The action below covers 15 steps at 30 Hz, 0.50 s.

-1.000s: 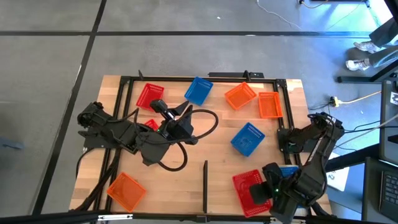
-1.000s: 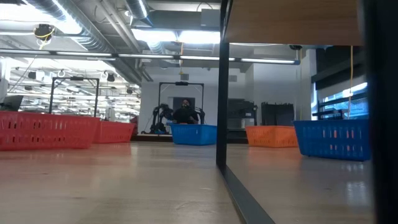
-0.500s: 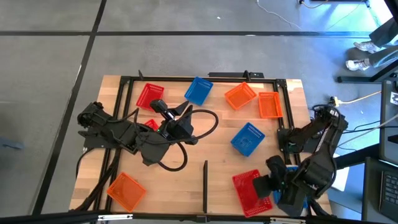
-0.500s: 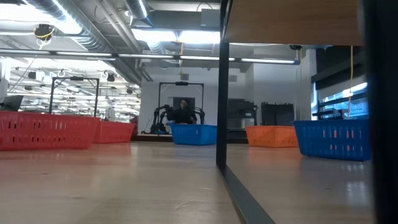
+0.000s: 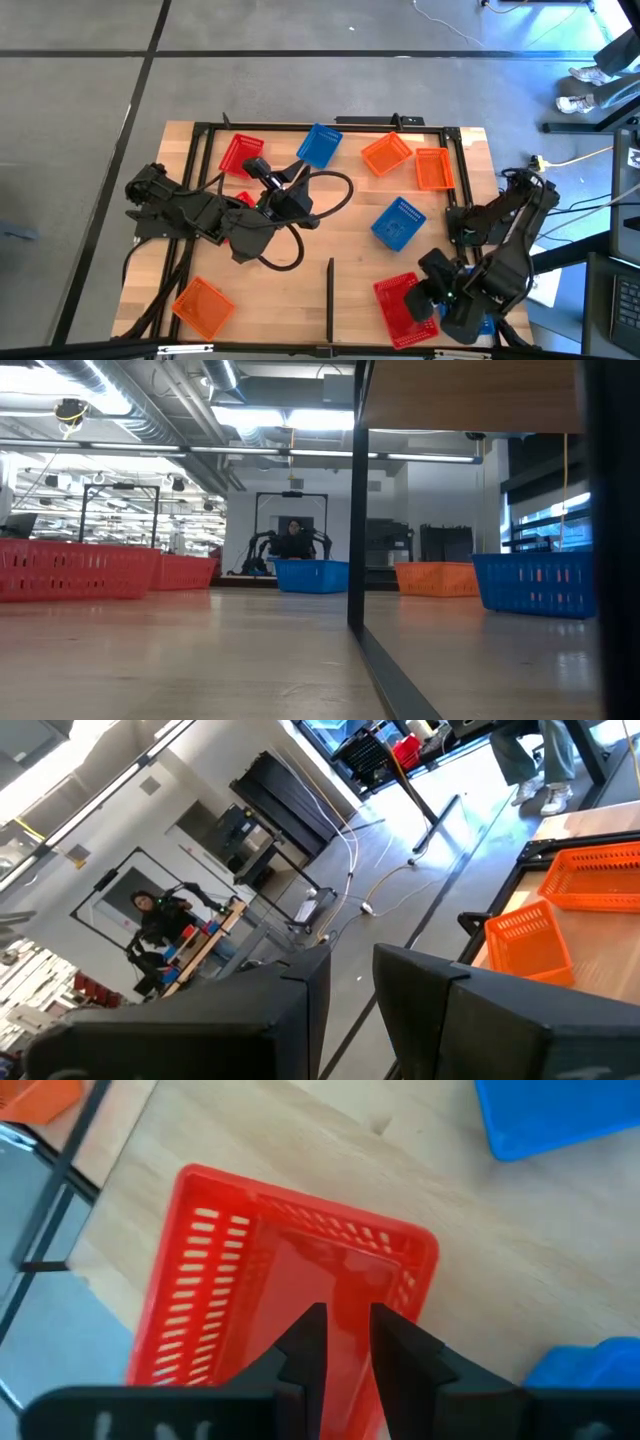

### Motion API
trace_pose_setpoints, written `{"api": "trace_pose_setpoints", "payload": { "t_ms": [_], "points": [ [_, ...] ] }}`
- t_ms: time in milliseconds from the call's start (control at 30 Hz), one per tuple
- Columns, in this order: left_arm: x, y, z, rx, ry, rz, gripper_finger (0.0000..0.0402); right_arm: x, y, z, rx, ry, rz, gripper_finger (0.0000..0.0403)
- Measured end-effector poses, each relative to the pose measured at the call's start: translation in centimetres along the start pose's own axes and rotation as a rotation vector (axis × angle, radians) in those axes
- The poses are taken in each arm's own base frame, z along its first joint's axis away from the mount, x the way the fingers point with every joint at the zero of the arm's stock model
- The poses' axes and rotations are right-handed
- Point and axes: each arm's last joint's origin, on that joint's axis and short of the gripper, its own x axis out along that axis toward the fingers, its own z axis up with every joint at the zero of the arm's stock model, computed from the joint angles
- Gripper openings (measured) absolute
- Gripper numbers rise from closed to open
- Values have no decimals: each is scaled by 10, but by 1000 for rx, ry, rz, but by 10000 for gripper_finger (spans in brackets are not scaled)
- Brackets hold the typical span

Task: Stack baskets on shelf by color
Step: Put the bottom red basket on the shelf

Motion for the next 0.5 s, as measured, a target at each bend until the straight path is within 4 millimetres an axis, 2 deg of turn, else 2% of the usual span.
{"api": "trace_pose_setpoints", "payload": {
  "t_ms": [200, 500],
  "points": [
    [1, 0, 0, 0, 2, 2, 76, 17, -2, -4, 8, -8, 2, 77],
    [1, 0, -1, 10, 2, 2, 76, 21, -3, 0, 14, 2, -30, 77]
  ]
}}
